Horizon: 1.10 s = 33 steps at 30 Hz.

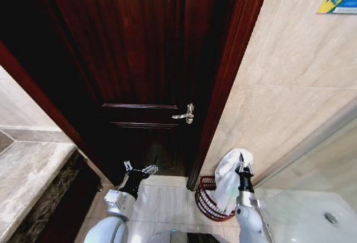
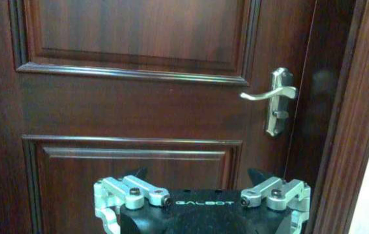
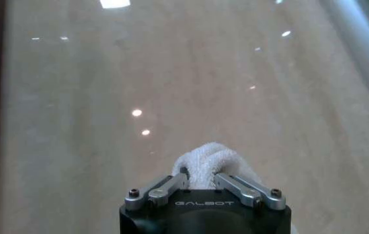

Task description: Discard the used towel into the hamper.

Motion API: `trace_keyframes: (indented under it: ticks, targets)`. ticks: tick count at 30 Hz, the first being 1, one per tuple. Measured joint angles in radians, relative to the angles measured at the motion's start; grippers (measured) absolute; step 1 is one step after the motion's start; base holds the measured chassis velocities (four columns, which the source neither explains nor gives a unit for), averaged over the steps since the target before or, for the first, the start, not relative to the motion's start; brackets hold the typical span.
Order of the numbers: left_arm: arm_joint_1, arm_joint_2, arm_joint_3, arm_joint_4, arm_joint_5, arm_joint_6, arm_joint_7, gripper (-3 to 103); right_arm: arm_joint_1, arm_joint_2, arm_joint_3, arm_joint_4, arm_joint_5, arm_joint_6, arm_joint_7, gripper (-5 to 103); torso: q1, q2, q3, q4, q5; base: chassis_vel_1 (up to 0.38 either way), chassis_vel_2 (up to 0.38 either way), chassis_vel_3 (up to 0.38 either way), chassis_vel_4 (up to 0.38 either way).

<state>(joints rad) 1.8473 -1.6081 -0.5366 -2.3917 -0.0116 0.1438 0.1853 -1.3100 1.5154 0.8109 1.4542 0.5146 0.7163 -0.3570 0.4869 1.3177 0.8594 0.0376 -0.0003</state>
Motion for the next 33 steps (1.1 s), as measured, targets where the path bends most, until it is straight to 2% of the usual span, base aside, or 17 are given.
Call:
trace_keyframes:
  ticks: [7,20,33]
  targets:
    - [0.000,0.000,0.000,0.000,0.000,0.000,0.000,100,0.012,-0.023,0.022,-0.026,0.024,-0.013,0.019,5,0.000,0.000,0.000,-0.0001,0.0002,0.000,0.000,0.000,0.000]
    - [0.000,0.000,0.000,0.000,0.000,0.000,0.000,100,0.004,0.020,-0.014,-0.225,0.014,0.102,-0.037,5,0.000,0.000,0.000,-0.0001,0.0003,0.000,0.000,0.000,0.000]
    - [0.000,0.000,0.000,0.000,0.000,0.000,0.000,100,0.001,0.081,-0.095,-0.304,0.012,0.106,-0.027,5,0.000,0.000,0.000,-0.0001,0.0003,0.000,0.000,0.000,0.000]
